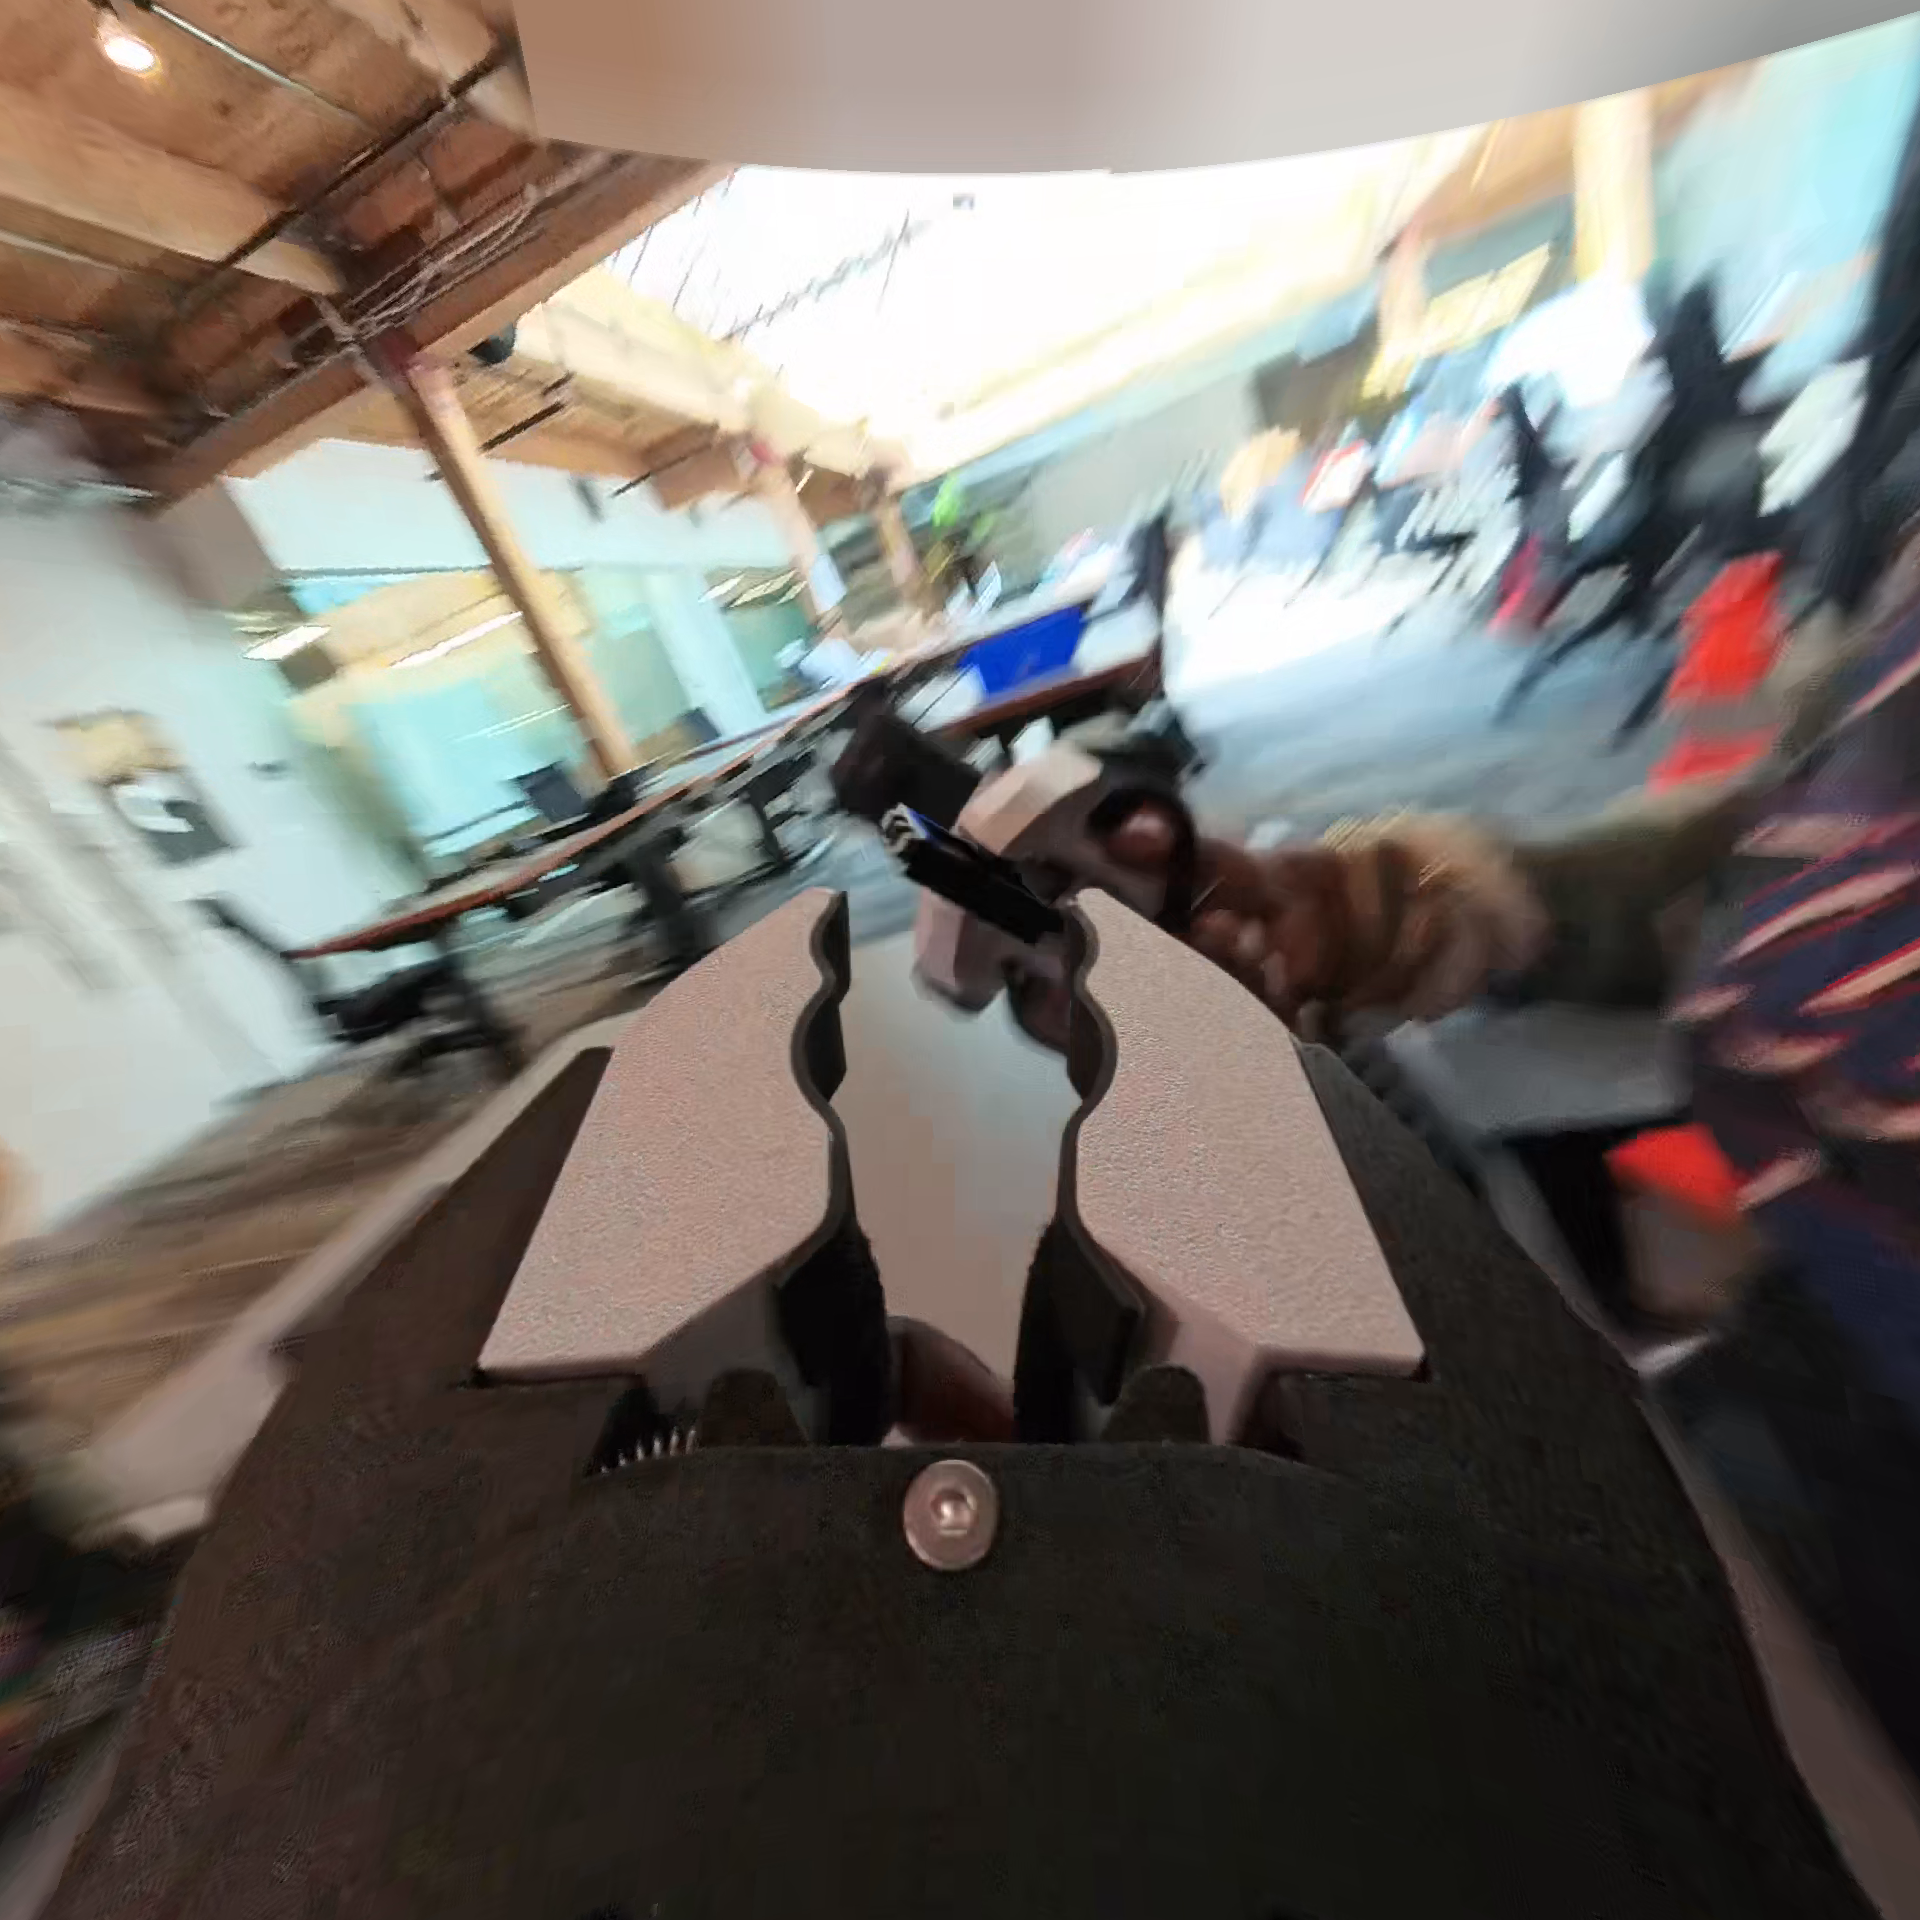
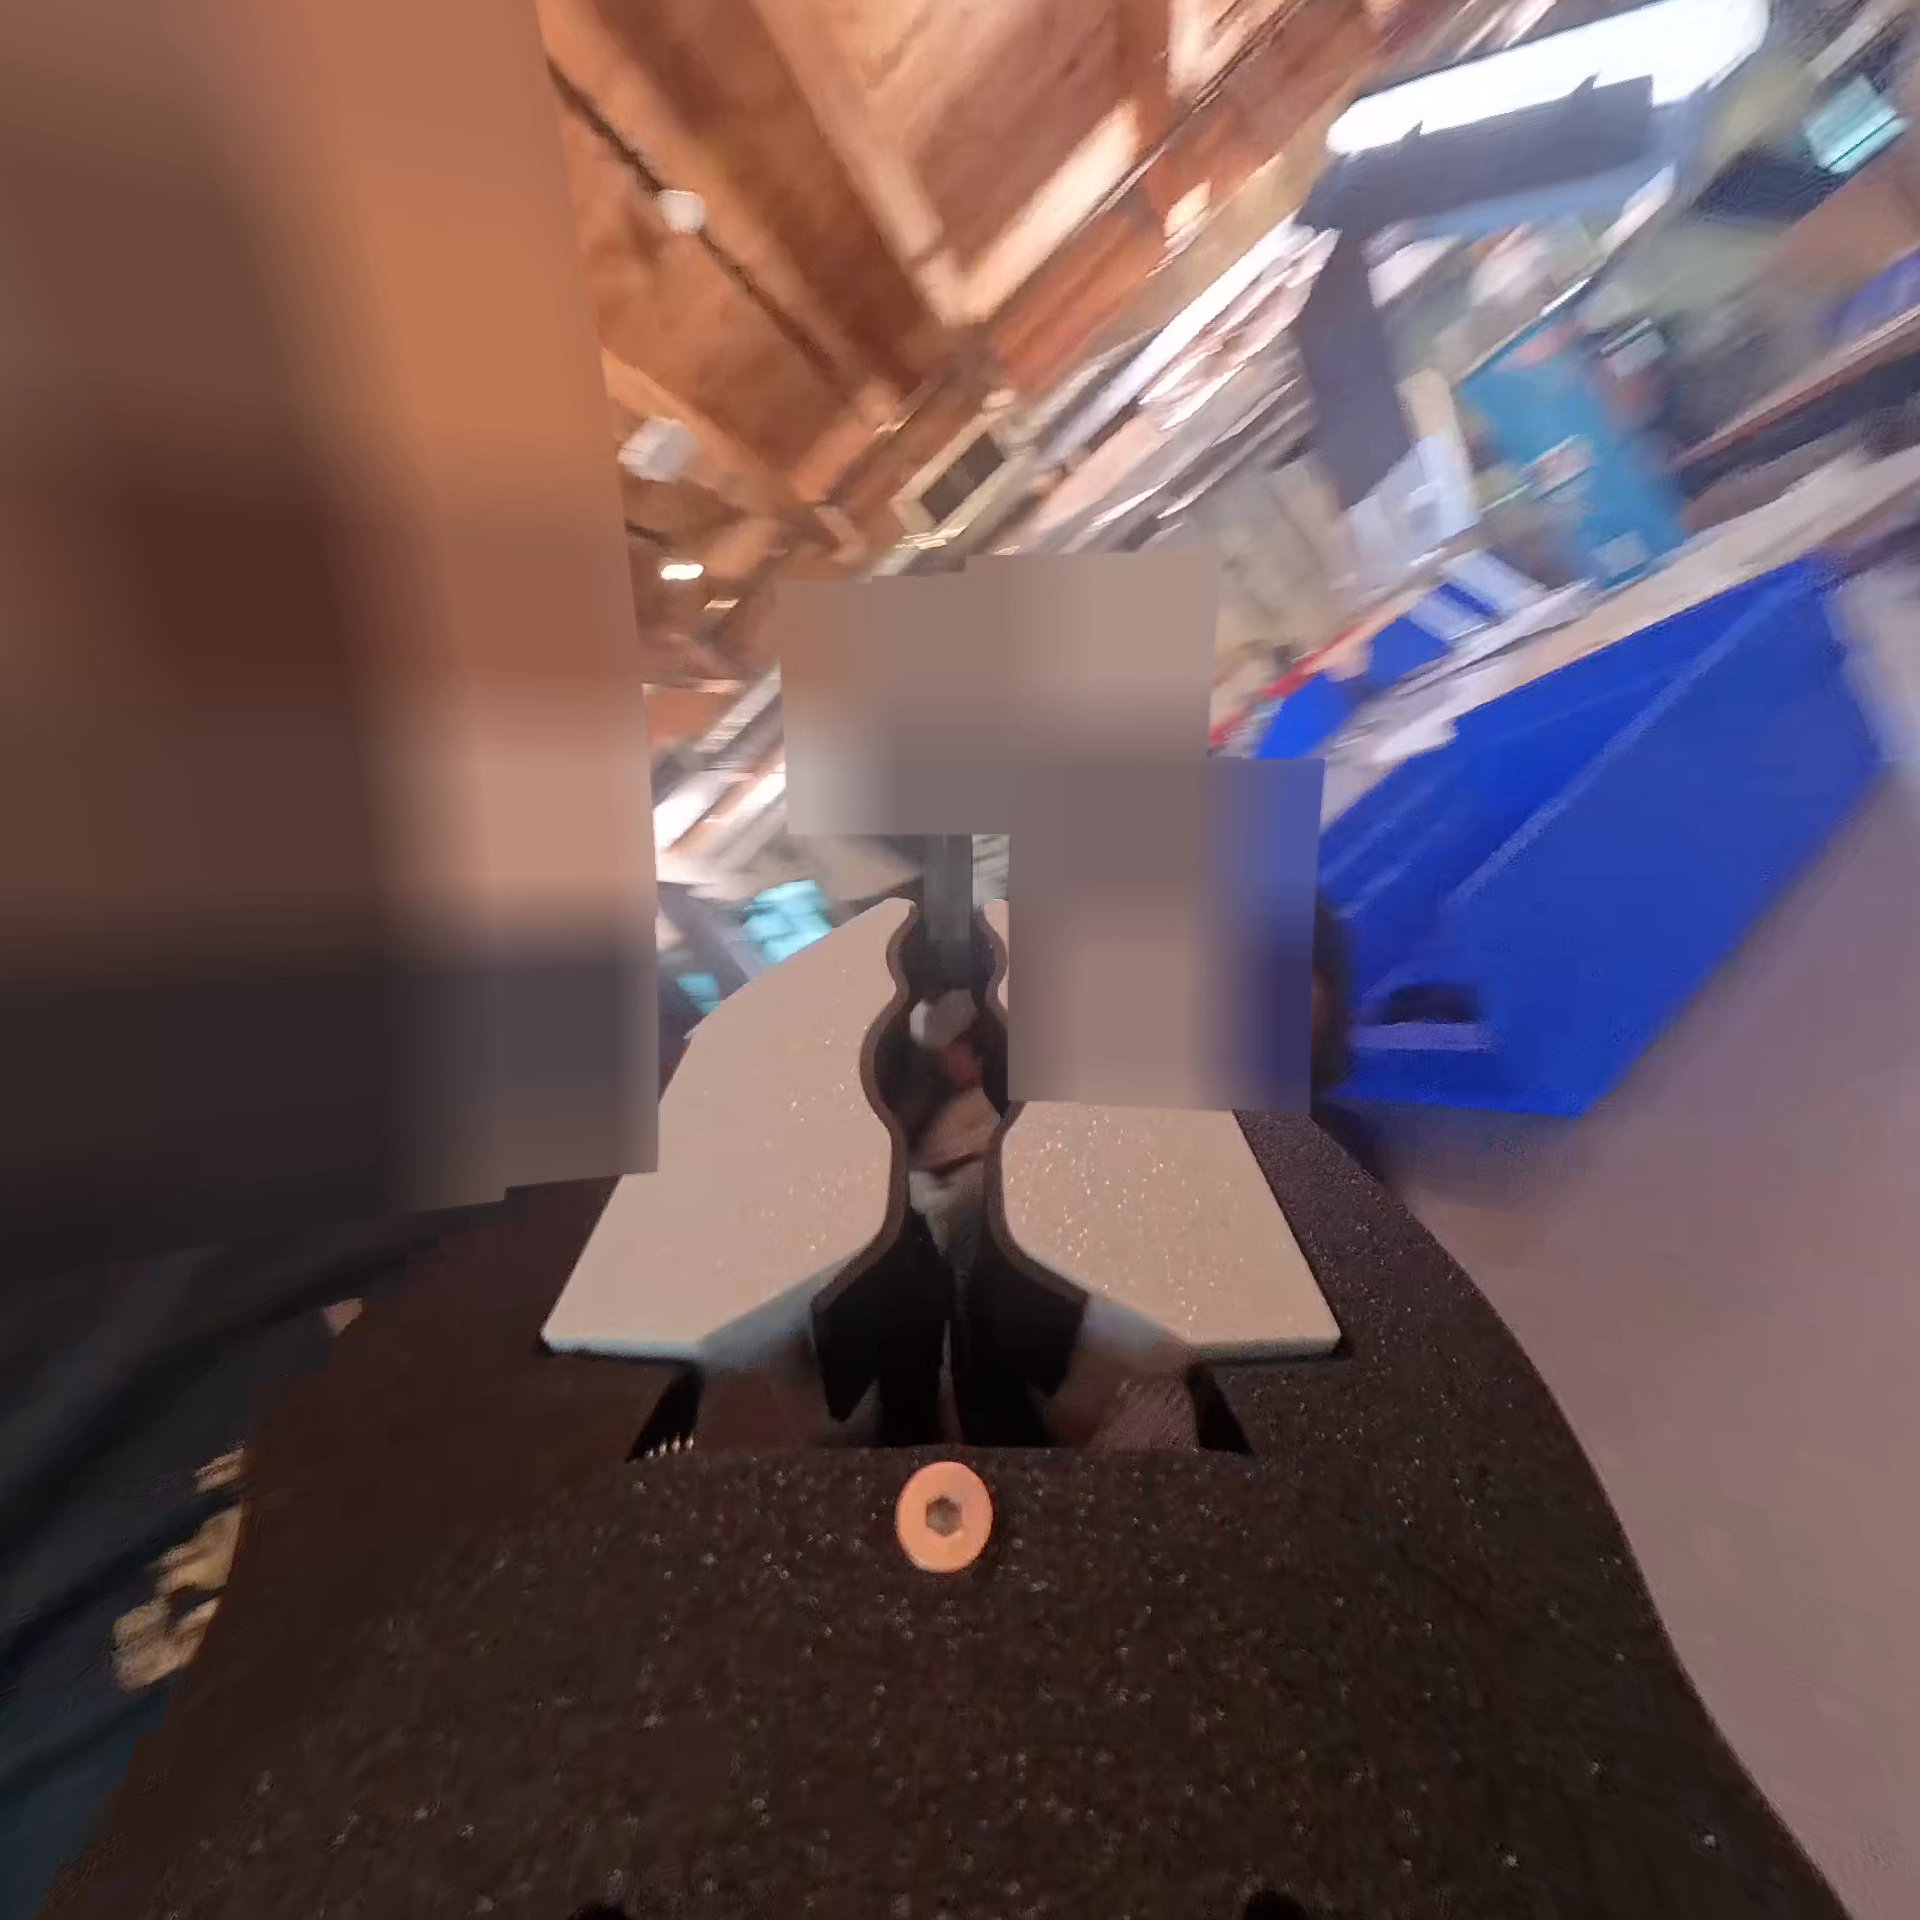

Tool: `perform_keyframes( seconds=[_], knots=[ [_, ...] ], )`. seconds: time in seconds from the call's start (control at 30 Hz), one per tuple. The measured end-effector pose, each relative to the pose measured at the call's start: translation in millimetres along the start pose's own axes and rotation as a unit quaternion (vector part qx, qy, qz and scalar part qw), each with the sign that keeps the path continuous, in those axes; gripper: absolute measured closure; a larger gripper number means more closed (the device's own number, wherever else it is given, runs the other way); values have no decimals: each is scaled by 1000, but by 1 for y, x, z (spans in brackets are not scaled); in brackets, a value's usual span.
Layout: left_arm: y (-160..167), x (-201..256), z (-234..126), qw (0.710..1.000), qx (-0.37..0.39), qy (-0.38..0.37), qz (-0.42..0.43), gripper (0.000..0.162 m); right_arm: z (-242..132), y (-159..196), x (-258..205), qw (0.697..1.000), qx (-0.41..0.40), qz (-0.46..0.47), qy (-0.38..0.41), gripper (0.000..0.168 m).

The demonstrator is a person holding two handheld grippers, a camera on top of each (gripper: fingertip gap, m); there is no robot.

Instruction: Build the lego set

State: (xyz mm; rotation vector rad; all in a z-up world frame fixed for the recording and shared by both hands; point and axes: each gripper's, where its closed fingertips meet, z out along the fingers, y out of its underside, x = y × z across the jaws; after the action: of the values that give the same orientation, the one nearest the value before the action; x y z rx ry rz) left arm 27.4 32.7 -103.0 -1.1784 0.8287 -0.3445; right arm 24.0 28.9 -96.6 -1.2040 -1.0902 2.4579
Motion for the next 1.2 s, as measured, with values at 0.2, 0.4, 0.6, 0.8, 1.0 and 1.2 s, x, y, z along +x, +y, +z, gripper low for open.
perform_keyframes(
  seconds=[0.2,0.4,0.6,0.8,1.0,1.2],
  knots=[
    [-13,6,-12,976,115,107,-154,109,15,10,-7,973,-74,159,-153,161],
    [-13,16,-13,951,148,170,-210,126,27,23,-3,953,-120,194,-199,160],
    [11,2,-25,967,116,108,-200,135,23,26,45,986,-114,104,-65,155],
    [37,-10,-26,976,75,62,-197,136,18,28,73,991,-125,46,-17,163],
    [54,-16,-27,974,61,31,-215,136,16,30,87,992,-91,84,-31,160],
    [65,-19,-25,979,47,8,-200,136,12,29,91,991,-73,100,-42,152]
  ],
)
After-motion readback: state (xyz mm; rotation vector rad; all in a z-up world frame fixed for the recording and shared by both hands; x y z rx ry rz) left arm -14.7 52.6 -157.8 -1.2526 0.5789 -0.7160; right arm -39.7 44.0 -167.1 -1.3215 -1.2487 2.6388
